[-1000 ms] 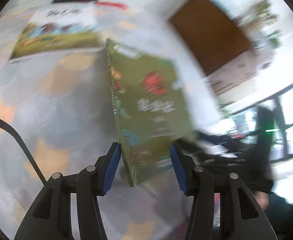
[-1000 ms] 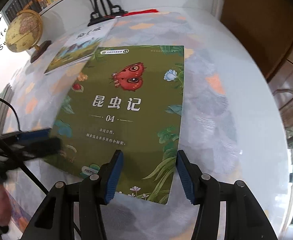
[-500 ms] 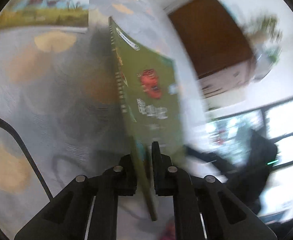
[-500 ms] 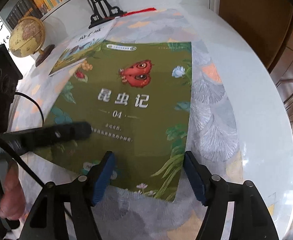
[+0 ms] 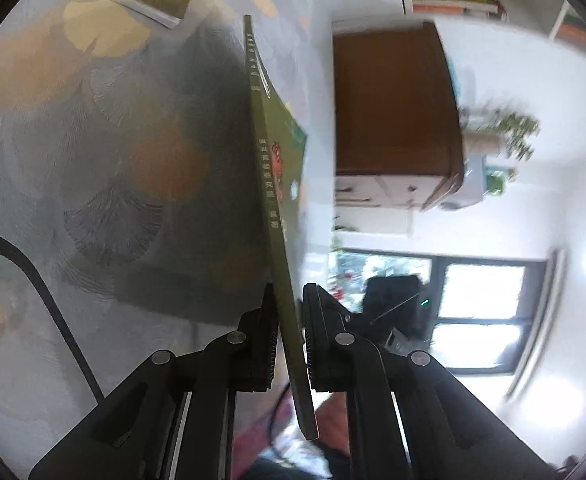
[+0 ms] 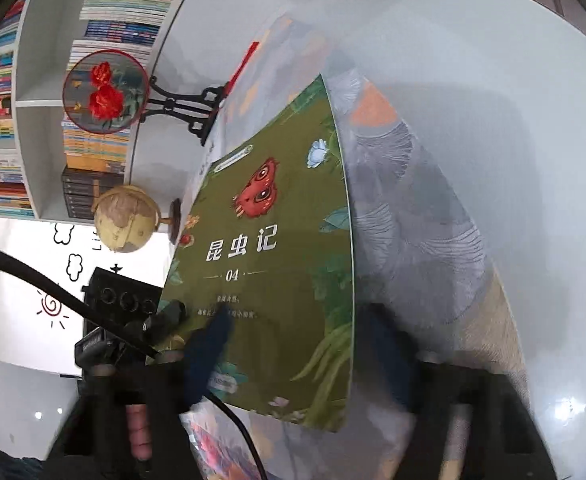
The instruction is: Organize books
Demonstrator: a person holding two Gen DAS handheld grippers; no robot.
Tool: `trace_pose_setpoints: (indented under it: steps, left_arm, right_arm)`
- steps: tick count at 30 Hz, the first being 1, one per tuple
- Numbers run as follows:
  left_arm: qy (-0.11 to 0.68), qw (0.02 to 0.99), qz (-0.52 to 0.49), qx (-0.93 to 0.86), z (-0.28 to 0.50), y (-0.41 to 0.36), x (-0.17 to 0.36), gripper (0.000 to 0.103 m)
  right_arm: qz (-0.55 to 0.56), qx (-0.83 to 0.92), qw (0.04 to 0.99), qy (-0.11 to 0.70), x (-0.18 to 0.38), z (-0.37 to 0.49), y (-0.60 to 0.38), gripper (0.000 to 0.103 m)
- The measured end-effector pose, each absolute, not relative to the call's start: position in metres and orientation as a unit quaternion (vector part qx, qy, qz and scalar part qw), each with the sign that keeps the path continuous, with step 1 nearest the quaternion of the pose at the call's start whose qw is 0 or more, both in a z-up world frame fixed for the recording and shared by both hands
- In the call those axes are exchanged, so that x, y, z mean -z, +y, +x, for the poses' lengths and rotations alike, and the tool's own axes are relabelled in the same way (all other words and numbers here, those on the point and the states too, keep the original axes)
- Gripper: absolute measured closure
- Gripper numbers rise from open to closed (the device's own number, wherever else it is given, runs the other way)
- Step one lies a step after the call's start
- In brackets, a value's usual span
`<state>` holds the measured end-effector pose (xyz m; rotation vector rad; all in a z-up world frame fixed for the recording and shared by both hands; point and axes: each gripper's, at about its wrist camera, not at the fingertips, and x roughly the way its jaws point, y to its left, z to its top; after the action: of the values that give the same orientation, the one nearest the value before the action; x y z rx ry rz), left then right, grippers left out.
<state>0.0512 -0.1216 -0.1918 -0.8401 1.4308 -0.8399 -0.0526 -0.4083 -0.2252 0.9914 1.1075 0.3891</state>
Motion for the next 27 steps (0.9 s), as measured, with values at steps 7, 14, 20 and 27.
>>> trace_pose_setpoints:
  steps: [7, 14, 20, 27]
  left_arm:
    - [0.634, 0.547, -0.416, 0.356, 0.052, -0.115, 0.209, 0.095]
    - [0.627, 0.535, -0.448, 0.345, 0.049, -0.101, 0.215, 0.095]
    - [0.624, 0.530, -0.452, 0.353, 0.048, -0.104, 0.214, 0.095]
    - [0.638, 0.692, -0.218, 0.260, 0.038, -0.119, 0.187, 0.073]
  right_arm:
    - [0.391, -0.204, 0.739, 0.510, 0.209, -0.045, -0.388, 0.062]
    - [0.466, -0.220, 0.684, 0.516, 0.237, -0.043, -0.389, 0.059]
    - [0.535, -0.235, 0.647, 0.490, 0.243, -0.038, -0.391, 0.054]
    - [0.377, -0.205, 0.750, 0.503, 0.203, -0.026, -0.363, 0.086]
